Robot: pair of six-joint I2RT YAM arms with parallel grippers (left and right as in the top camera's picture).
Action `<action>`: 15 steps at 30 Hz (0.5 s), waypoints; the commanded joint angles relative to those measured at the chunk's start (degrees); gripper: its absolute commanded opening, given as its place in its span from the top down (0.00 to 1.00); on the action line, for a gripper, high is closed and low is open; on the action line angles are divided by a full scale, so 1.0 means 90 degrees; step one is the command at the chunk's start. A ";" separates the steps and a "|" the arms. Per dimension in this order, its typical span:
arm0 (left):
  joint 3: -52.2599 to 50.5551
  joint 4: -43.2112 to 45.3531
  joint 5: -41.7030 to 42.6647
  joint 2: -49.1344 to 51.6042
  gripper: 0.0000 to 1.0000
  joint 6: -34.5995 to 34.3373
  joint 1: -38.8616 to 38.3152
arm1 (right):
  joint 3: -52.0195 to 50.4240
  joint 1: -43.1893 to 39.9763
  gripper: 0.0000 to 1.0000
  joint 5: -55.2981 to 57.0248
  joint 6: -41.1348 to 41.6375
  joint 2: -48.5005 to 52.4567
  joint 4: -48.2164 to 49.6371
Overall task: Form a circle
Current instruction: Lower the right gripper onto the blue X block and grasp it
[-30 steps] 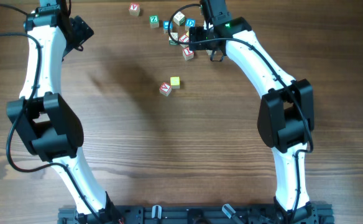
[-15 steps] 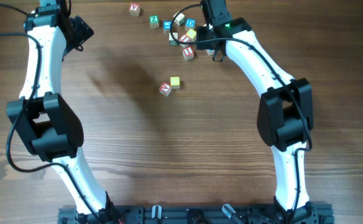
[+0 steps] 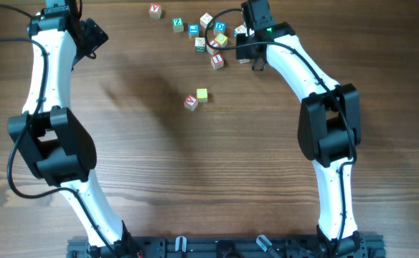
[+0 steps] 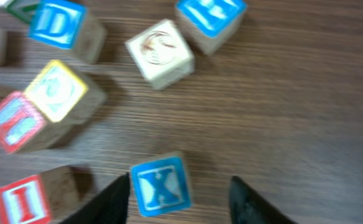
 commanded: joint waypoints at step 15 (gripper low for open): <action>0.0063 -0.0005 -0.0080 -0.0022 0.00 0.0032 0.0012 | -0.0051 -0.0007 0.36 -0.0741 -0.0427 0.0549 0.0058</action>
